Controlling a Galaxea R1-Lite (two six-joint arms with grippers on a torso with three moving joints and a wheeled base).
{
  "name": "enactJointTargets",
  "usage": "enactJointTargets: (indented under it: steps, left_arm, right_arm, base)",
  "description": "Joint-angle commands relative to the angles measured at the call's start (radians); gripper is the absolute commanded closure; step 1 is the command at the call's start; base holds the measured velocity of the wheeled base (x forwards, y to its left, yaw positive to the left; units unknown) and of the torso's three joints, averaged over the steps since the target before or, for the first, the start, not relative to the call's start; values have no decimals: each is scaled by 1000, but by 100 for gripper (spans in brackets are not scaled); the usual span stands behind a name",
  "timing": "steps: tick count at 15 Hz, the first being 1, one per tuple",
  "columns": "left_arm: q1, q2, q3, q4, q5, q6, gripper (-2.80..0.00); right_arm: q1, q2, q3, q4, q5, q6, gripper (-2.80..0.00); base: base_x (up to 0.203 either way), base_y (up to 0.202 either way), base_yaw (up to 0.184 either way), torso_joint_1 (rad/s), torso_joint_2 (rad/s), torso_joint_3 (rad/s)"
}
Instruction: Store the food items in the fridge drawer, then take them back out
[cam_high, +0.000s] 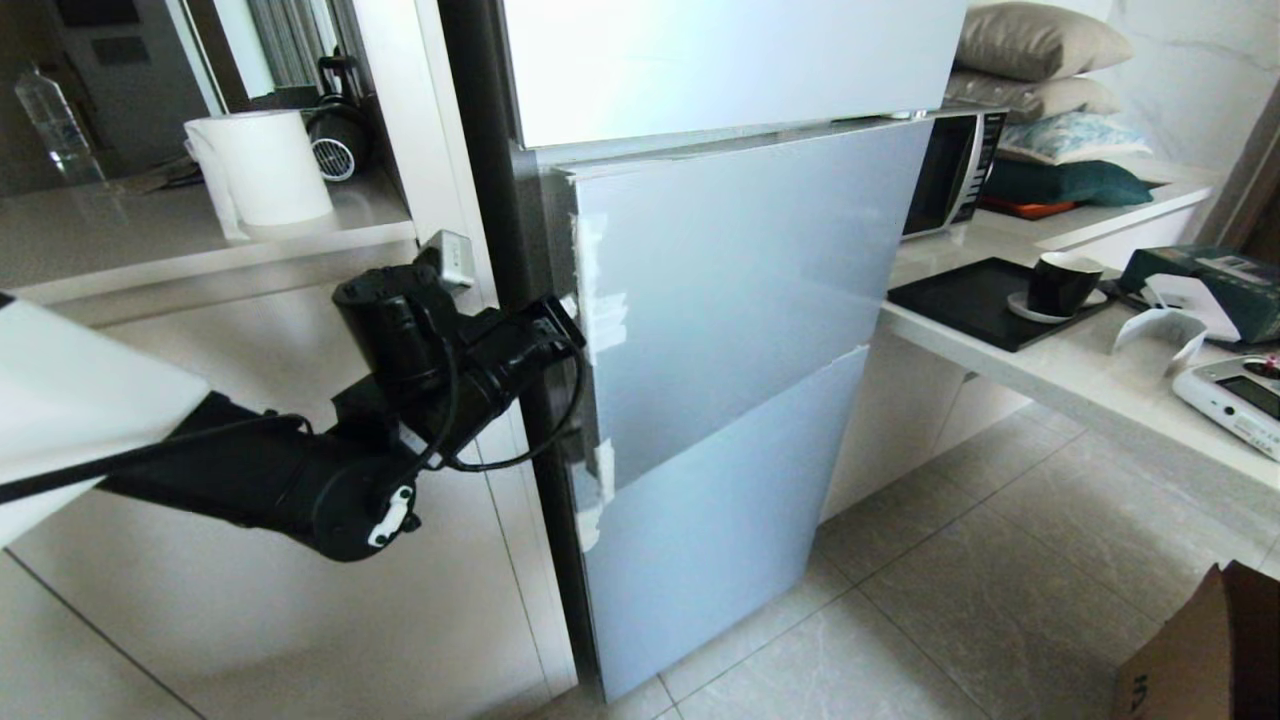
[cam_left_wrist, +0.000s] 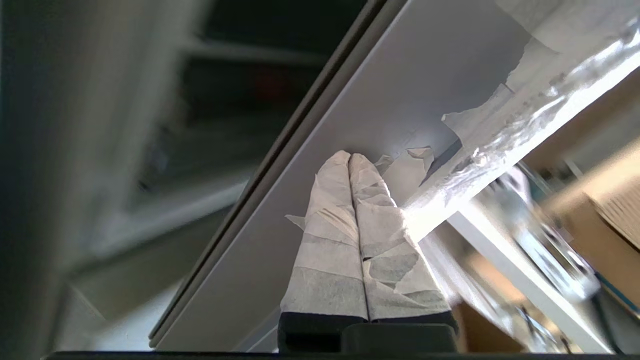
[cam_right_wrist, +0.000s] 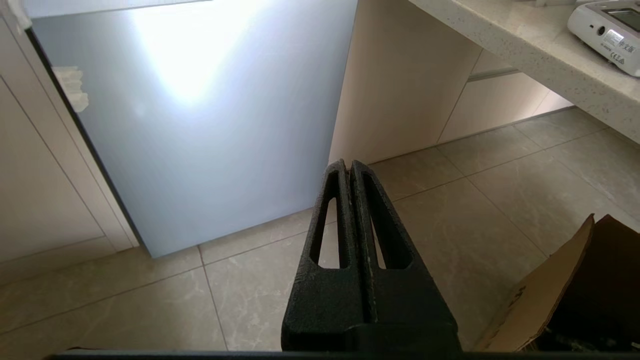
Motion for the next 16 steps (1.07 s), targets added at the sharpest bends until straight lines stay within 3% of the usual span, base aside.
enactJointTargets:
  steps: [1,4,7,12,14,16]
  left_arm:
    - [-65,-69,60,-8,5,-2,0]
    - [-170,-138,165,-12,15,-3,0]
    - [-252,-173,259,-89,38,0,0]
    - [-257,-335,357,-138,78,86,0]
    - [-255,-485,334,-39,82,183,0]
    - [-254,-651,283,138,103,303,0]
  right_arm:
    - [0,1,0,0,0,-1,0]
    - [1,1,0,0,0,-1,0]
    - [-1,1,0,0,0,-1,0]
    - [0,1,0,0,0,-1,0]
    - [0,1,0,0,0,-1,0]
    - [-1,1,0,1,1,-1,0]
  base:
    - [0,0,0,0,0,0]
    - [0,0,0,0,0,0]
    - [0,0,0,0,0,0]
    - [0,0,0,0,0,0]
    - [0,0,0,0,0,0]
    - [0,0,0,0,0,0]
